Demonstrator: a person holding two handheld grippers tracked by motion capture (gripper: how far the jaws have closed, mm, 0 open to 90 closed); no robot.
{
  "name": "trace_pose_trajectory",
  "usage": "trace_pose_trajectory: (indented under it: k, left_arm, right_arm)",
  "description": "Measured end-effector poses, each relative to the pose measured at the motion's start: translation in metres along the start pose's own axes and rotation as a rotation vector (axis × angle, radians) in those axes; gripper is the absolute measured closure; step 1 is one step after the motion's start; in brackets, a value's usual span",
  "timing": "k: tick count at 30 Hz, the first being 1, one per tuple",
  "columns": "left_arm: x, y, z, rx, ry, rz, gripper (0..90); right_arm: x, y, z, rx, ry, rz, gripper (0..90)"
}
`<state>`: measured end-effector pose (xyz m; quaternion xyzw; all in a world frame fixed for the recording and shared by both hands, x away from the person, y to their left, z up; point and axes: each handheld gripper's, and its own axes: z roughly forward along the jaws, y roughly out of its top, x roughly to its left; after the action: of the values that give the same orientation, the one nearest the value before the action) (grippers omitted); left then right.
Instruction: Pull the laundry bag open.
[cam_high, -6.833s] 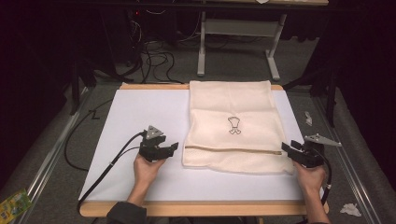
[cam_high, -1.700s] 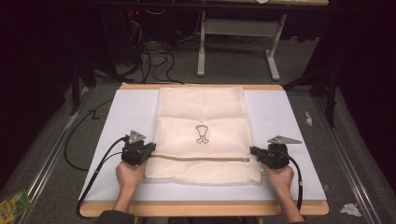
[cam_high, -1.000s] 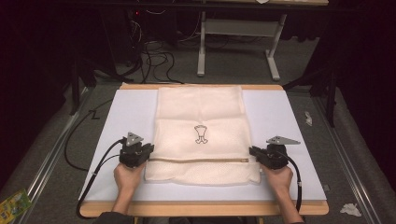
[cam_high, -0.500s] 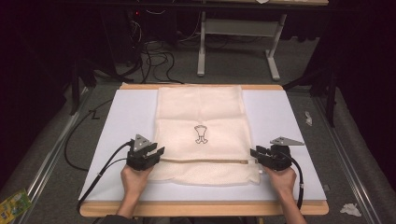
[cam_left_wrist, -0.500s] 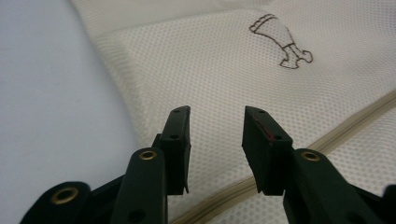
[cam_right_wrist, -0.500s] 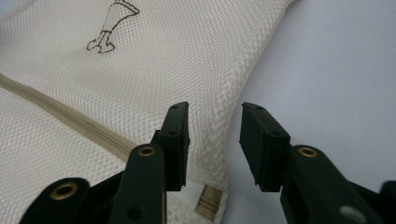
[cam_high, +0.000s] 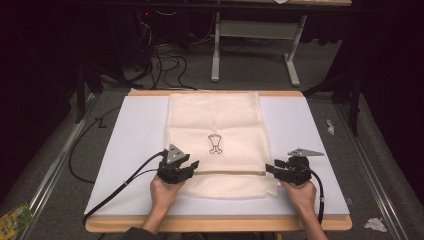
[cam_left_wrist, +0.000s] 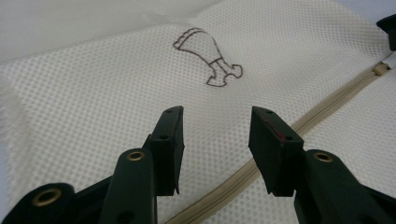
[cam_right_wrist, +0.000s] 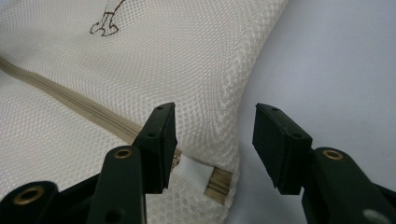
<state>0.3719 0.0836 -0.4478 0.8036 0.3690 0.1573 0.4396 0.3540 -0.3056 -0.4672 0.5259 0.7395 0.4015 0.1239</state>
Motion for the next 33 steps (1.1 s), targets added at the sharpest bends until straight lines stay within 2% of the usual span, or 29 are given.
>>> trace_pose_trajectory:
  k: [8,15,18,21,23,26,30,31,32,33]
  left_arm:
    - [-0.019,0.008,0.020,0.022,-0.035,0.031,55.5]
    - [-0.031,0.012,0.033,0.027,-0.069,0.031,55.5]
    - [-0.040,0.015,0.040,0.036,-0.082,0.053,55.4]
    - [-0.042,0.016,0.043,0.042,-0.086,0.062,55.3]
    - [-0.044,0.016,0.047,0.037,-0.104,0.040,55.4]
    - [-0.046,0.017,0.052,0.053,-0.104,0.047,55.6]
    - [-0.052,0.019,0.057,0.063,-0.109,0.067,55.7]
    - [-0.054,0.021,0.059,0.065,-0.114,0.072,55.7]
    - [-0.057,0.022,0.060,0.066,-0.118,0.077,55.7]
    - [-0.057,0.022,0.060,0.066,-0.118,0.077,55.6]
  right_arm:
    - [0.004,0.003,0.011,0.041,0.017,0.010,49.1]
    - [0.007,0.010,0.020,0.072,0.011,0.013,49.0]
    - [0.006,0.008,0.018,0.086,0.008,0.021,49.4]
    - [0.005,0.007,0.016,0.091,0.007,0.019,49.8]
    - [0.004,0.007,0.015,0.093,0.009,0.020,50.1]
    - [0.005,0.008,0.016,0.095,0.014,0.022,51.4]
    - [0.009,0.010,0.020,0.094,-0.002,0.009,59.0]
    - [0.009,0.010,0.020,0.095,-0.009,-0.002,62.4]
    - [0.009,0.010,0.020,0.099,-0.019,-0.021,73.3]
    - [0.009,0.010,0.020,0.099,-0.019,-0.021,73.3]
